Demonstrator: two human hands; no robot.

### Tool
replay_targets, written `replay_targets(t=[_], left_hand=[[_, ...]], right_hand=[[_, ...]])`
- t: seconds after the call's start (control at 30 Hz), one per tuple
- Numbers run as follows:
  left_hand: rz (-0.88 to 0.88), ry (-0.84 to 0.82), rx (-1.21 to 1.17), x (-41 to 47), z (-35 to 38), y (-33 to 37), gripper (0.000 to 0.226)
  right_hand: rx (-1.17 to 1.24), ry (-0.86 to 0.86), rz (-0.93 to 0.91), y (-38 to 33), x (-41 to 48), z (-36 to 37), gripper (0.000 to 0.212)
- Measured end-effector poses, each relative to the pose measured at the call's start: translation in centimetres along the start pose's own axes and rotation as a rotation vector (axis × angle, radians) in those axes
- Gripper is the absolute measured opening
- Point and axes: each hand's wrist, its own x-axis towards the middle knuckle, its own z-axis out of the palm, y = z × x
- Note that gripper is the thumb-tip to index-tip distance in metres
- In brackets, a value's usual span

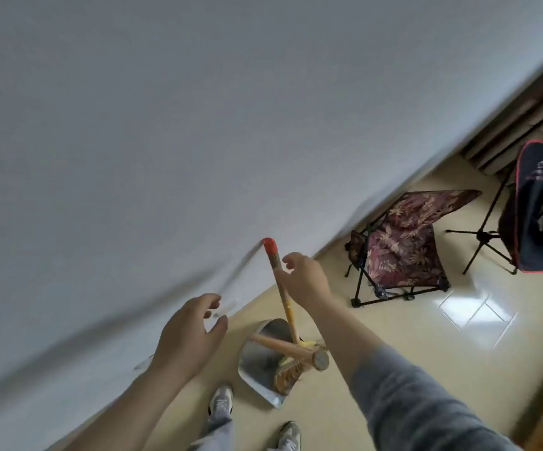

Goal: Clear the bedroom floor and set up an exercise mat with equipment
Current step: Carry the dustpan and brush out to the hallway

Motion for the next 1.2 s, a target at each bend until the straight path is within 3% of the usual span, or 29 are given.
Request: replay_targets(t=[0.27, 0.57, 0.73, 0.83, 1.2], left_hand=[[-0.115, 0.046, -0.042, -1.1, 1.4, -2.1, 0.034], [-0.132, 0.083, -0.002, -1.2, 2.8, -2.6, 0.032], [-0.095, 0.019, 0.008, -0.7, 3.7, -1.2, 0.036], [-0.071, -0.002, 0.018, -0.8, 4.9, -0.1, 0.032], [0.056, -0.238, 0.102, -3.2, 11.0, 4.9, 0.043]], right_hand=[[-0.048, -0.059, 0.062, 0.2, 6.0, 2.1, 0.046], [-0.038, -0.058, 0.024, 1.3, 8.2, 3.8, 0.023], [0.077, -0.049, 0.000, 4.0, 3.9, 1.2, 0.016], [0.175, -0.046, 0.011, 7.3, 0.0, -1.1, 0.023], [0.306, 0.211, 0.122, 18.1, -13.8, -2.3, 0.017]])
